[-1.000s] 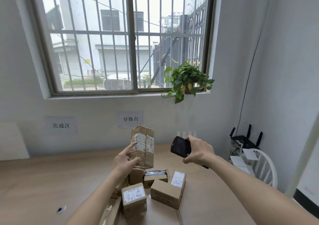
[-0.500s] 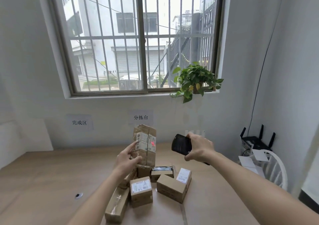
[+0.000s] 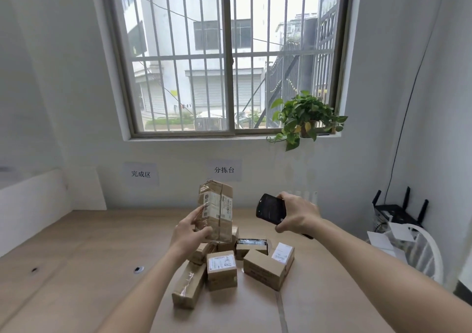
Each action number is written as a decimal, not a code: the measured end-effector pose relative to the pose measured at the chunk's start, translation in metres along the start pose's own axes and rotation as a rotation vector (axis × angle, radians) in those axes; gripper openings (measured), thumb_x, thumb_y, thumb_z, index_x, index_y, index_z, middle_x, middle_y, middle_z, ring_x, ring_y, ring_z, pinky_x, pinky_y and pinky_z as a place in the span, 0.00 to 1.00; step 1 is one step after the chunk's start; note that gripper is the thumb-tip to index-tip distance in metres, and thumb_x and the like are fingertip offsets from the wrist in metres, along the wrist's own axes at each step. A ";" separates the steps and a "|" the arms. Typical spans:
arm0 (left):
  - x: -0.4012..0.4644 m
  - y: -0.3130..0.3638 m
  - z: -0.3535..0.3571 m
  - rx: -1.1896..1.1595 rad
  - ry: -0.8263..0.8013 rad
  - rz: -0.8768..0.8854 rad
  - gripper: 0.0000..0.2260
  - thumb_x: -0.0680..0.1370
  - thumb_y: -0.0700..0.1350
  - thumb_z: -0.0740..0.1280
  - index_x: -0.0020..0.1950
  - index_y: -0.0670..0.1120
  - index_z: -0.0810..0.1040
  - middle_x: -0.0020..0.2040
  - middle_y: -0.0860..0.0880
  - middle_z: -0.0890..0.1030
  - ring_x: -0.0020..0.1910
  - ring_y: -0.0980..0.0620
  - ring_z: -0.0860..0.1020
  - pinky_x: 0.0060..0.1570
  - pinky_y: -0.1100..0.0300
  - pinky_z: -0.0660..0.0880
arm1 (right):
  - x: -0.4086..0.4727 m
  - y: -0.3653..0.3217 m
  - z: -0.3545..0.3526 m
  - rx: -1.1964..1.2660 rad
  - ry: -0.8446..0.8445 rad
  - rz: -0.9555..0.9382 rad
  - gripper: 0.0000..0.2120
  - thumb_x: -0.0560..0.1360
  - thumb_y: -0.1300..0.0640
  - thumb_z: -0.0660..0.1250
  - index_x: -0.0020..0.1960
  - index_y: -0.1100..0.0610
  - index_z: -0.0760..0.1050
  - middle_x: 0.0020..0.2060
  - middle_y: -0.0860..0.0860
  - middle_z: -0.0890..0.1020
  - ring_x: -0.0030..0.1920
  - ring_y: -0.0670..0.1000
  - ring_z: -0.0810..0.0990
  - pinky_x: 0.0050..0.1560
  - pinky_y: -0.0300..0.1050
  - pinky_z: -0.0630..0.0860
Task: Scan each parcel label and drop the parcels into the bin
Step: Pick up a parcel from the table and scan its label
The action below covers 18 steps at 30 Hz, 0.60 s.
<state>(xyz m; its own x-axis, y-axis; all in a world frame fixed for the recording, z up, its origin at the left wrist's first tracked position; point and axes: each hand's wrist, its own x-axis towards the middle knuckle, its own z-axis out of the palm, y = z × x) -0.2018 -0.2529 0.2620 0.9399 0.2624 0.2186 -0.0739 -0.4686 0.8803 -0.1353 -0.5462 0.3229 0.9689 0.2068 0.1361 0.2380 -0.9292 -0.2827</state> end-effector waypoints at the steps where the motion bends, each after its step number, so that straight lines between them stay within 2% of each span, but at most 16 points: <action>1: -0.004 -0.001 -0.005 0.009 0.010 -0.003 0.33 0.71 0.41 0.75 0.74 0.56 0.71 0.49 0.60 0.79 0.48 0.59 0.81 0.51 0.57 0.80 | -0.002 -0.004 0.001 -0.006 -0.009 -0.010 0.34 0.62 0.47 0.79 0.65 0.46 0.70 0.52 0.46 0.81 0.52 0.52 0.80 0.52 0.47 0.77; 4: -0.016 -0.007 -0.022 -0.004 0.030 -0.023 0.32 0.72 0.40 0.75 0.74 0.55 0.71 0.49 0.59 0.80 0.49 0.58 0.81 0.51 0.58 0.81 | -0.006 -0.022 0.007 0.000 -0.031 -0.048 0.34 0.62 0.47 0.79 0.65 0.45 0.70 0.50 0.46 0.81 0.50 0.51 0.80 0.48 0.46 0.77; 7: -0.029 -0.016 -0.049 -0.009 0.059 -0.048 0.33 0.70 0.43 0.75 0.73 0.57 0.71 0.49 0.58 0.82 0.49 0.54 0.82 0.54 0.53 0.80 | -0.007 -0.050 0.014 0.013 -0.051 -0.088 0.33 0.62 0.47 0.79 0.64 0.44 0.70 0.49 0.45 0.81 0.49 0.50 0.81 0.47 0.46 0.79; 10: -0.044 -0.027 -0.083 -0.020 0.104 -0.076 0.33 0.69 0.43 0.75 0.73 0.56 0.71 0.49 0.57 0.82 0.50 0.53 0.82 0.56 0.52 0.80 | -0.007 -0.089 0.025 0.019 -0.093 -0.149 0.33 0.62 0.47 0.78 0.65 0.44 0.70 0.50 0.45 0.81 0.51 0.51 0.81 0.51 0.49 0.81; 12: -0.056 -0.035 -0.113 -0.028 0.145 -0.097 0.33 0.70 0.42 0.75 0.73 0.55 0.72 0.49 0.57 0.82 0.49 0.53 0.82 0.55 0.52 0.80 | -0.006 -0.124 0.035 0.015 -0.120 -0.198 0.33 0.63 0.46 0.78 0.65 0.43 0.71 0.51 0.44 0.81 0.52 0.51 0.81 0.53 0.50 0.81; 15: -0.077 -0.056 -0.167 -0.061 0.206 -0.144 0.33 0.67 0.45 0.74 0.72 0.59 0.72 0.50 0.54 0.84 0.48 0.53 0.84 0.53 0.50 0.82 | -0.008 -0.186 0.055 0.025 -0.146 -0.280 0.34 0.62 0.44 0.78 0.66 0.43 0.71 0.52 0.43 0.81 0.53 0.50 0.80 0.53 0.48 0.80; 18: -0.102 -0.082 -0.230 -0.098 0.284 -0.184 0.33 0.65 0.49 0.72 0.71 0.61 0.73 0.49 0.55 0.85 0.48 0.54 0.84 0.56 0.49 0.81 | -0.017 -0.259 0.078 0.052 -0.175 -0.380 0.34 0.62 0.43 0.79 0.65 0.42 0.71 0.54 0.44 0.81 0.54 0.50 0.80 0.50 0.46 0.76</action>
<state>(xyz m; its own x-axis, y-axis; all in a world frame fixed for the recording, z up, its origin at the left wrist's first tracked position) -0.3684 -0.0469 0.2641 0.8114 0.5652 0.1488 0.0432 -0.3119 0.9491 -0.2085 -0.2854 0.3196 0.8075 0.5848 0.0778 0.5793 -0.7610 -0.2921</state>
